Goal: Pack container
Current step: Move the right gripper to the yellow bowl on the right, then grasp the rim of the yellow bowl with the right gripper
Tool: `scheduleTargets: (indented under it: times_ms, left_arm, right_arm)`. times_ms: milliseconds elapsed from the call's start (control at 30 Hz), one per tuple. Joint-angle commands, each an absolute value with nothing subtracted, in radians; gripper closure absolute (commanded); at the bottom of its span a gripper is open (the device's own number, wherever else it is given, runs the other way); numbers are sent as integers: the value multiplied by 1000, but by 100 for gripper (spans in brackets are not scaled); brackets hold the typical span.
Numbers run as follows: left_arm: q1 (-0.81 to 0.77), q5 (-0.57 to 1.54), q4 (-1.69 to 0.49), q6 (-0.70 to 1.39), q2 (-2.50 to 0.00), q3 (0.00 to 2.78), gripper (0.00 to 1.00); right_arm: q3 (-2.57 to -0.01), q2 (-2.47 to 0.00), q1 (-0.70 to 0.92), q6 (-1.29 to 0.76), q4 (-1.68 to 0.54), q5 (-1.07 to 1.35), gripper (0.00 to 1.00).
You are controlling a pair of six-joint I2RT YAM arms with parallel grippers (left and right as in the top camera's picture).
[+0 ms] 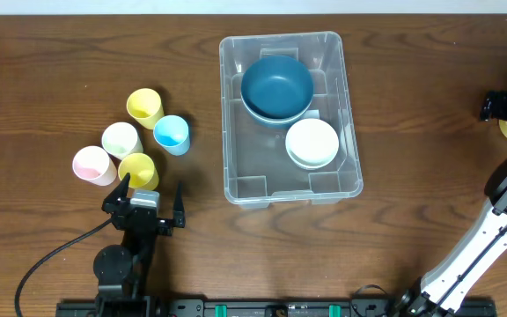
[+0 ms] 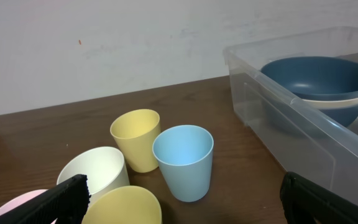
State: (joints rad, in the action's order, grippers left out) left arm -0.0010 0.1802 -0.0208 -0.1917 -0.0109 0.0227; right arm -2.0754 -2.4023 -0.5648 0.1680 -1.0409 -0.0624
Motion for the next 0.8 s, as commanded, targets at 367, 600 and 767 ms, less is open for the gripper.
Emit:
scheduleTargets:
  times_ms: [367, 600, 767]
  left_arm:
    - [4, 194, -51, -201, -6, 4, 2]
    - [4, 194, -51, -201, -6, 4, 2]
    - [4, 194, -51, -201, -6, 4, 2]
  right_arm:
    - [-2072, -2422, -569, 196, -1025, 1, 22]
    - [-2066, -2423, -572, 197, -1021, 0, 28]
    - [-2066, -2424, -576, 196, -1019, 0, 52]
